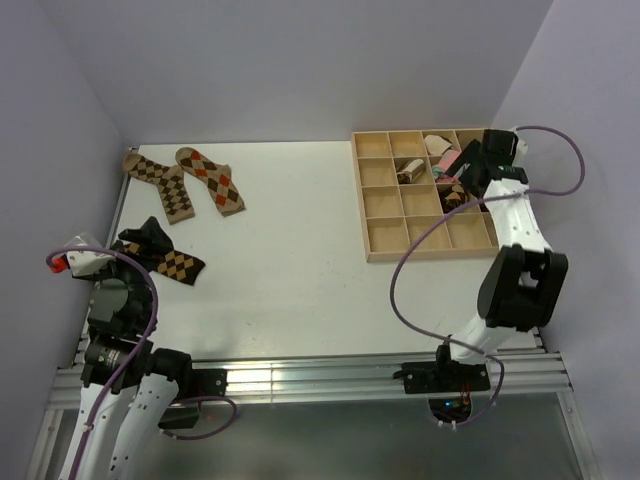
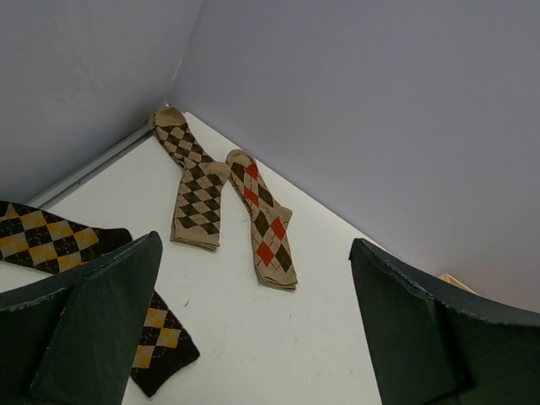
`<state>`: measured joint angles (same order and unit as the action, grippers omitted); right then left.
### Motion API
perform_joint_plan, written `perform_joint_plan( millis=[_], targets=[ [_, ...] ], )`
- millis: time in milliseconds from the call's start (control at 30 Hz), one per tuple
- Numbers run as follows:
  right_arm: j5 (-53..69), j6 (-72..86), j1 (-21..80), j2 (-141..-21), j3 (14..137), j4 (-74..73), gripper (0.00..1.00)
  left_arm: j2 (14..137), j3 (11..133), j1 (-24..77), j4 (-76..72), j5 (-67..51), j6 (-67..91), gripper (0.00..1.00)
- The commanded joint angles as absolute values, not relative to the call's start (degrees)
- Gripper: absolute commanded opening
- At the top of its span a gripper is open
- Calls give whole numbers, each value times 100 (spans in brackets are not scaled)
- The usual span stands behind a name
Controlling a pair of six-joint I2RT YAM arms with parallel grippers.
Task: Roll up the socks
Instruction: Reset both arms
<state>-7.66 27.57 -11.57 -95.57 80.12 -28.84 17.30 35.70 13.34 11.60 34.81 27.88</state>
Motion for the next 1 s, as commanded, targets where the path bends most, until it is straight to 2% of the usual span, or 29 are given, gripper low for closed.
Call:
perform_joint_plan(
  millis=[0, 500, 767, 967],
  targets=[
    [-818, 2558, -958, -8387, 7771, -2672, 100, 1644, 3656, 1354, 1239, 3726, 2988, 100],
    [-27, 2619, -888, -3740, 6478, -2549, 100, 1538, 3726, 1362, 1749, 3946, 3155, 100],
    [-219, 2242, -879, -2444, 6707, -3514, 100, 1240, 3771, 1380, 2135, 3885, 3252, 100],
    [-1422, 1874, -27, -1663, 5847, -3577, 100, 792, 3665, 1389, 2153, 3981, 3173, 99]
  ],
)
